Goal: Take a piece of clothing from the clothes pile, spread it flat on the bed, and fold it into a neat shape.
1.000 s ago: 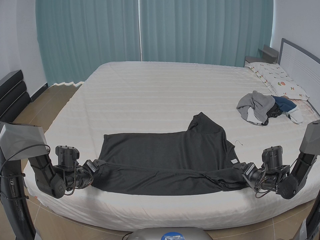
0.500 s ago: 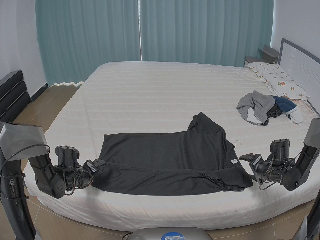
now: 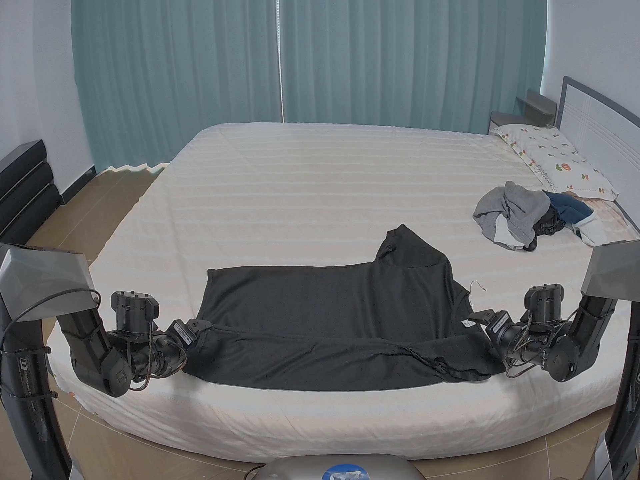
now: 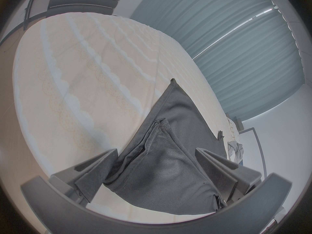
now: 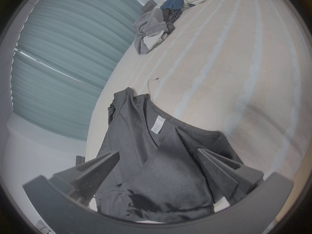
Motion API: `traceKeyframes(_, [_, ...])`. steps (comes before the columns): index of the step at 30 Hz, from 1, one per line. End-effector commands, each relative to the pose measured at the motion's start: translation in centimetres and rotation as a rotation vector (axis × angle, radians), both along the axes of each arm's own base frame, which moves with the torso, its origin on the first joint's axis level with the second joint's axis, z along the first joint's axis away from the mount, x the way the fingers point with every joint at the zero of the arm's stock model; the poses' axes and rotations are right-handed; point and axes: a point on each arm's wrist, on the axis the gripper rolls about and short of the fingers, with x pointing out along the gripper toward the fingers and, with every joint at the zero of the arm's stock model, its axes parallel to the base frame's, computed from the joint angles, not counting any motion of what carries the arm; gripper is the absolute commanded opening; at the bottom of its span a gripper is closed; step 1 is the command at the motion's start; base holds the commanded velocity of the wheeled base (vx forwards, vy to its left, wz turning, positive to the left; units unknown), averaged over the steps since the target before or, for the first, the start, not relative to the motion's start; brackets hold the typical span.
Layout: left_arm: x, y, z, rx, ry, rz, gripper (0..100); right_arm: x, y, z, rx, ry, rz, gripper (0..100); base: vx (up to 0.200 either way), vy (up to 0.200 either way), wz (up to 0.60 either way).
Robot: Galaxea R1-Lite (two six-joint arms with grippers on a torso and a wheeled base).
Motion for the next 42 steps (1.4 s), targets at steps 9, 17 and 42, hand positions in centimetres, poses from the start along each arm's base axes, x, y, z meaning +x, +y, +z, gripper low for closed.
traceKeyframes(9, [0.0,0.0,0.0,-0.001,0.001,0.002,100,0.9,-0.1,-1.6,-0.001,-0.003,-0.006,0,0.0,0.0,0.0])
traceKeyframes(17, [0.0,0.0,0.0,-0.001,0.001,0.002,100,1.4,-1.0,-1.4,0.003,-0.023,-0.039,0,0.0,0.0,0.0])
traceKeyframes(42, [0.4,0.5,0.6,-0.01,-0.025,0.022,100,1.7,-2.0,-0.9,0.022,-0.083,-0.078,100,0.0,0.0,0.0])
